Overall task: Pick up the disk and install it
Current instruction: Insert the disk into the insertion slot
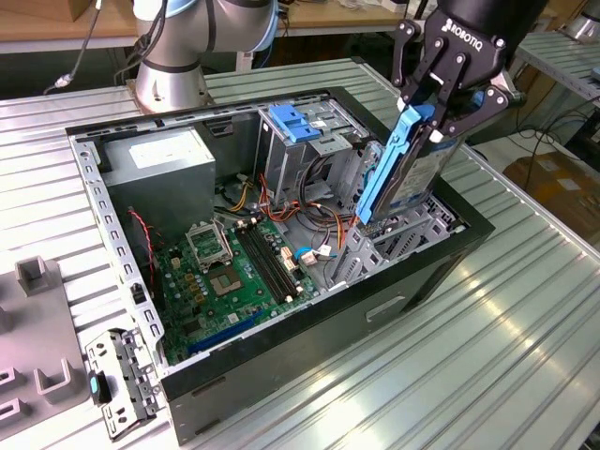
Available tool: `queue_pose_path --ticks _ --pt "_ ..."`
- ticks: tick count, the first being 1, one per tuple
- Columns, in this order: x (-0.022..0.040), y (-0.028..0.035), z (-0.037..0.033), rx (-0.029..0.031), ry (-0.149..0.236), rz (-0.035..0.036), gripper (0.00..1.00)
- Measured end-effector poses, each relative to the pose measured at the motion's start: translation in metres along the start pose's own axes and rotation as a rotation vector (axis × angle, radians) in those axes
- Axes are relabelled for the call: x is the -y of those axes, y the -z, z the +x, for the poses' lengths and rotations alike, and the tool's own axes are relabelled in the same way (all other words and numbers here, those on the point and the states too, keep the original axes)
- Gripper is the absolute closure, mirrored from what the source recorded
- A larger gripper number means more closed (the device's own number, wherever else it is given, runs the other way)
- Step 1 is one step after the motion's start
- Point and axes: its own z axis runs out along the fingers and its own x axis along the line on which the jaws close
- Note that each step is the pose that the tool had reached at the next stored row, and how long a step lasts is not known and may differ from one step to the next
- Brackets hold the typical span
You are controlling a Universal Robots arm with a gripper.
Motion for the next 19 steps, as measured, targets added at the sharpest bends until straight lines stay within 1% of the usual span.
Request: queue_pose_path --ticks 4,7,9,12,15,19 --pt "0.0005 -0.0044 0.0022 -0.0002 0.000 0.0001 0.63" --pt "0.0009 -0.0069 0.0063 -0.0001 0.000 0.0001 0.63" --pt "0.0011 -0.0076 0.0063 -0.0003 0.000 0.0001 0.63" --pt "0.0016 -0.0108 0.0066 -0.0002 0.000 0.0001 0.63" --pt "0.0017 -0.0157 0.0069 -0.0002 0.000 0.0001 0.63" --pt "0.0017 -0.0185 0.0069 -0.0002 0.000 0.0001 0.63"
